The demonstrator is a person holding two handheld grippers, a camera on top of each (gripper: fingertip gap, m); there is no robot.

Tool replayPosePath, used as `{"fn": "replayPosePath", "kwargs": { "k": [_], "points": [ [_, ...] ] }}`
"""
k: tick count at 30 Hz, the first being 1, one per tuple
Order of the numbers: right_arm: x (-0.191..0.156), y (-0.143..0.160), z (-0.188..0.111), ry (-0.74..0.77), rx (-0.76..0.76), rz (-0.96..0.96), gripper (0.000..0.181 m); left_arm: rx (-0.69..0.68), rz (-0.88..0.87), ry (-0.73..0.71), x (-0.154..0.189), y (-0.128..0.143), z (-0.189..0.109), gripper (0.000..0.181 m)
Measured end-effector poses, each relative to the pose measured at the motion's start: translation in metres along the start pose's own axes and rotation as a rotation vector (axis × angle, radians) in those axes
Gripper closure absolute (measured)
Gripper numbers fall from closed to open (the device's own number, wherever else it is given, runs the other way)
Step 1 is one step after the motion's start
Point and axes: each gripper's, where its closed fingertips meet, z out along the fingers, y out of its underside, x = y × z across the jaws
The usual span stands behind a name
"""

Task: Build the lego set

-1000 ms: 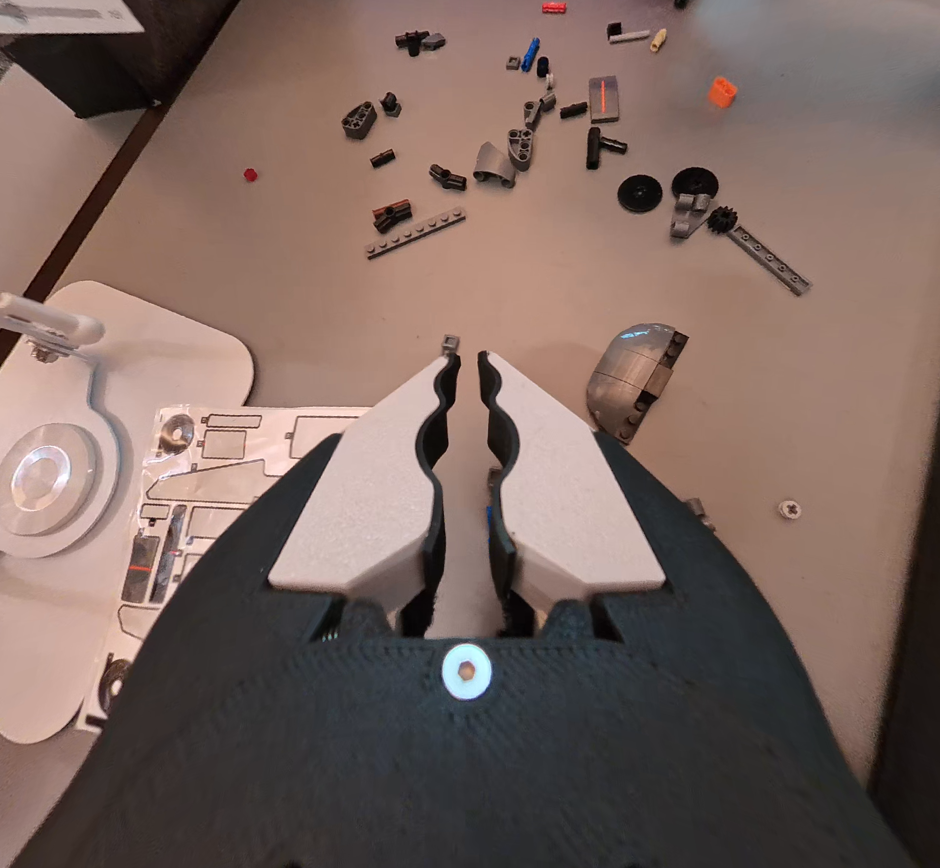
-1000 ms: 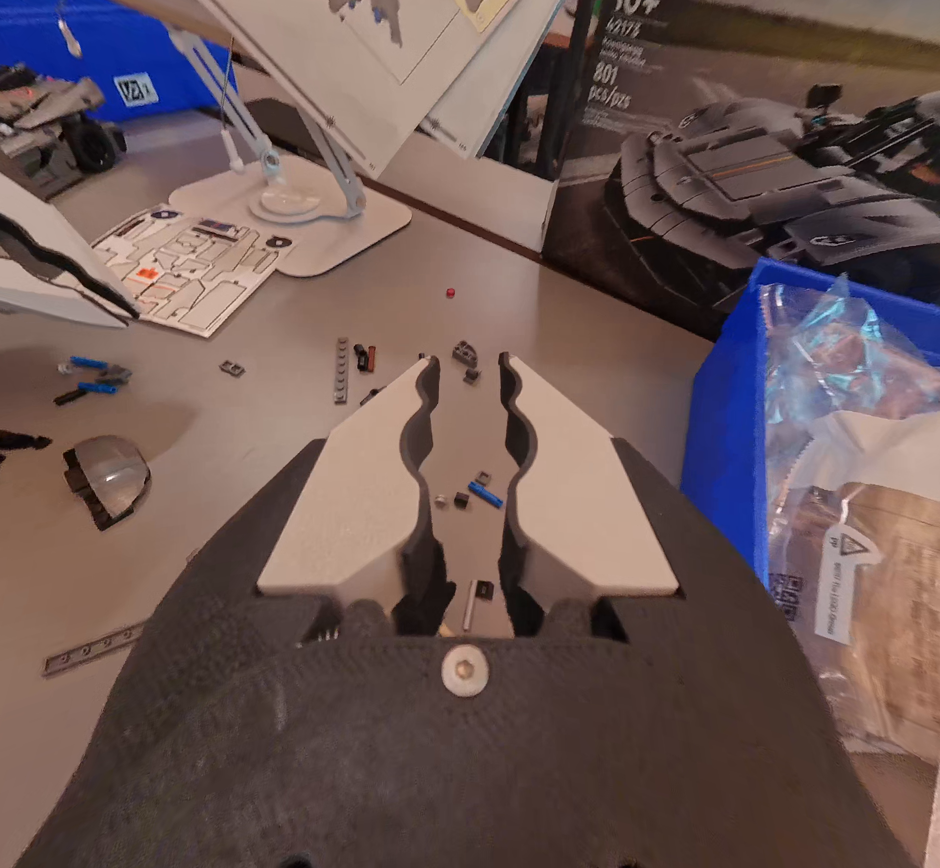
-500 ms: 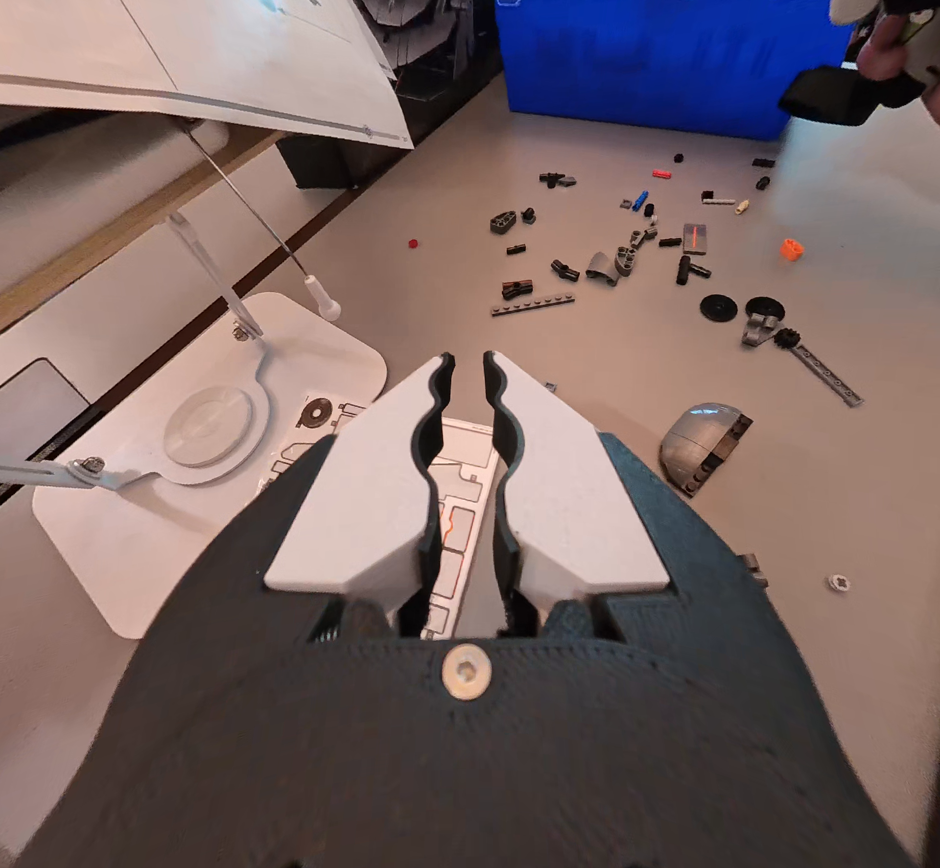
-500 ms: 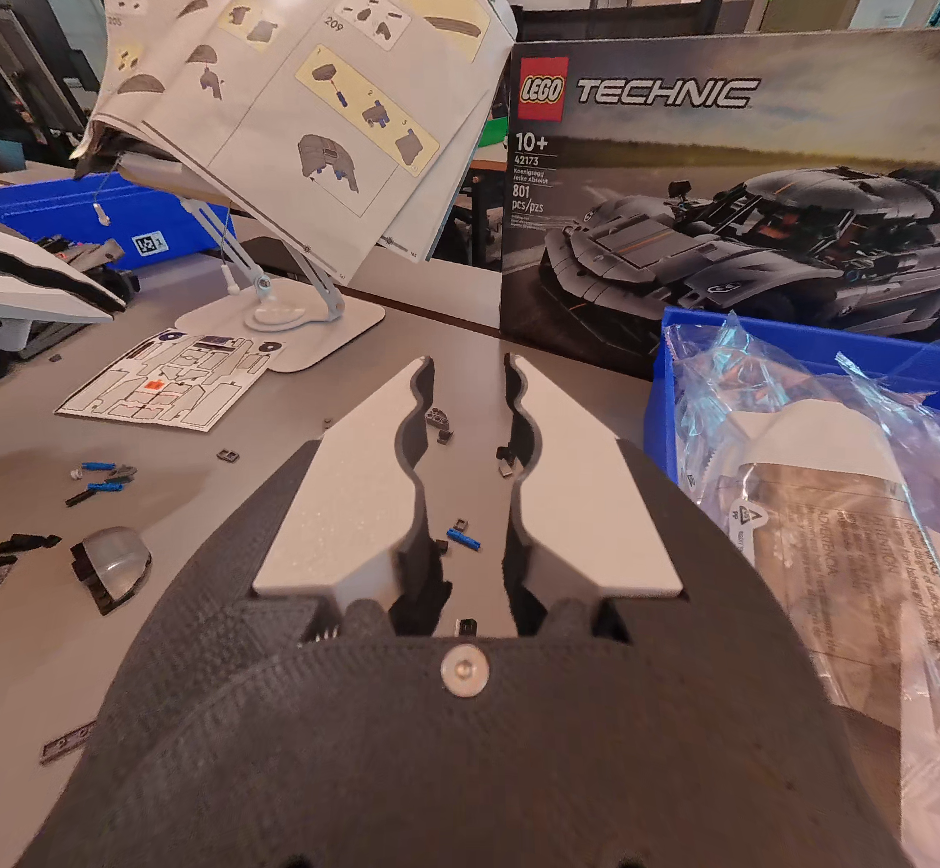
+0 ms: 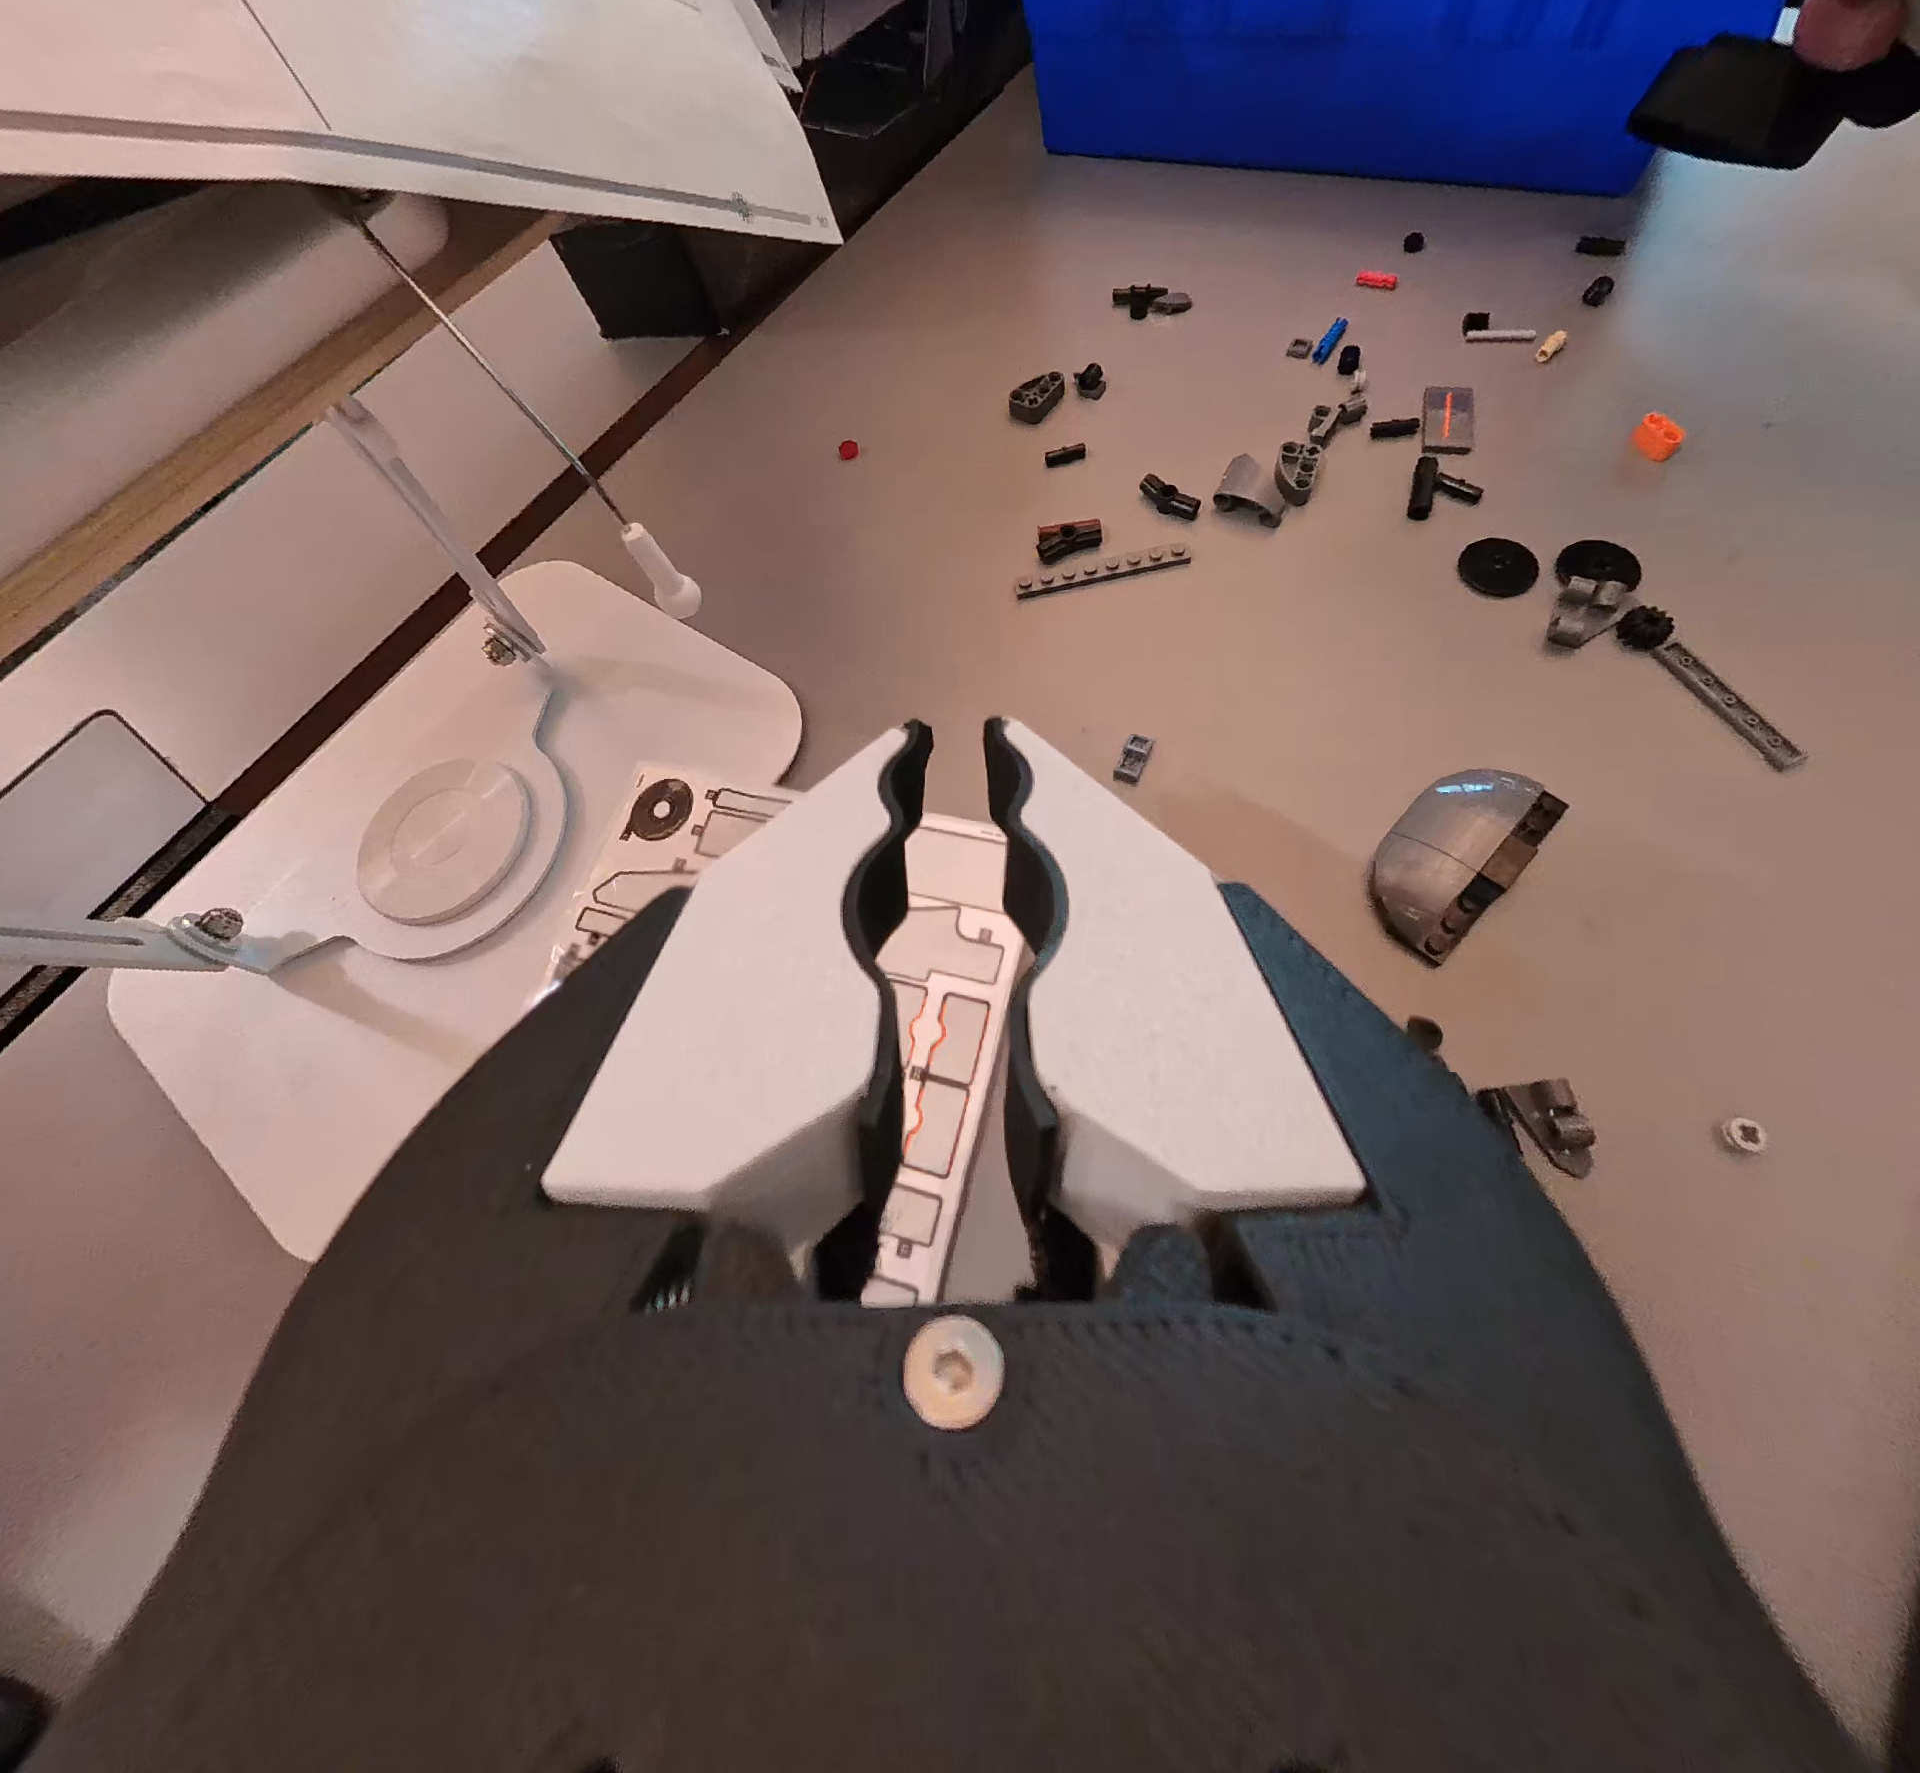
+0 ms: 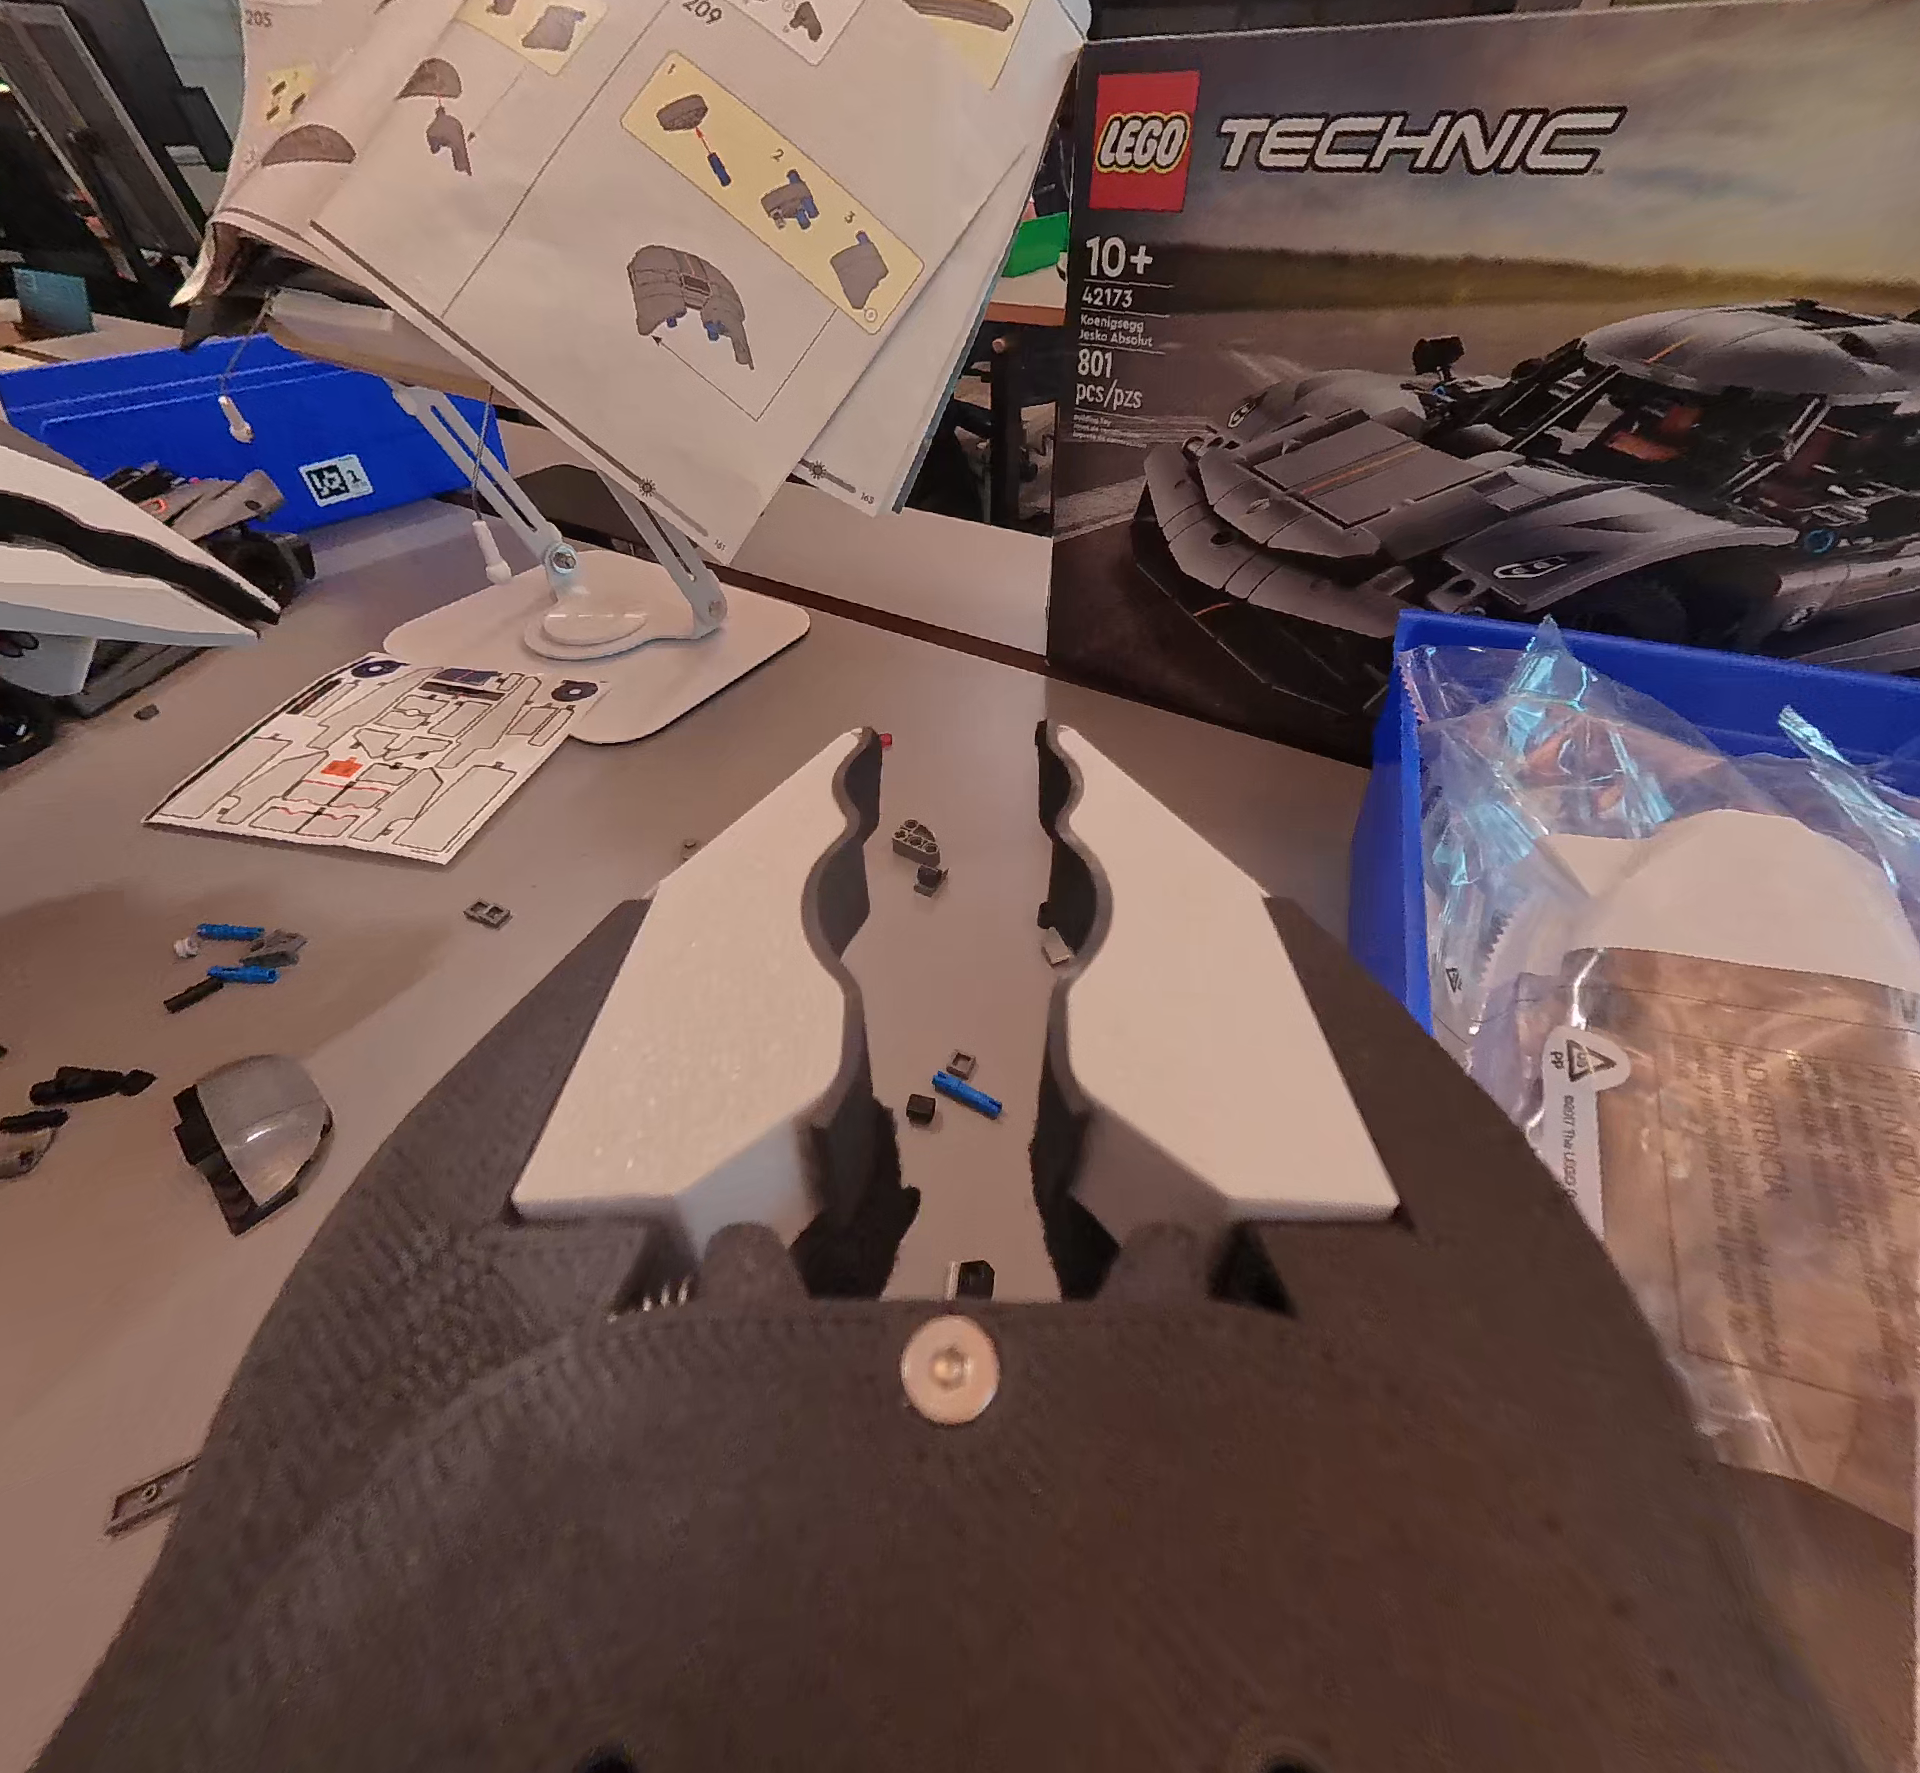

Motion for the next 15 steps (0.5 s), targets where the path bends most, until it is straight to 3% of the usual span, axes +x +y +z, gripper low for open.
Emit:
{"fn": "replayPosePath", "kwargs": {
  "k": [15],
  "points": [
    [-0.006,0.007,0.006,-0.032,-0.031,-0.002,0.151,-0.11,0.067,0.064,0.012,0.018,0.005,0.171]
  ]
}}
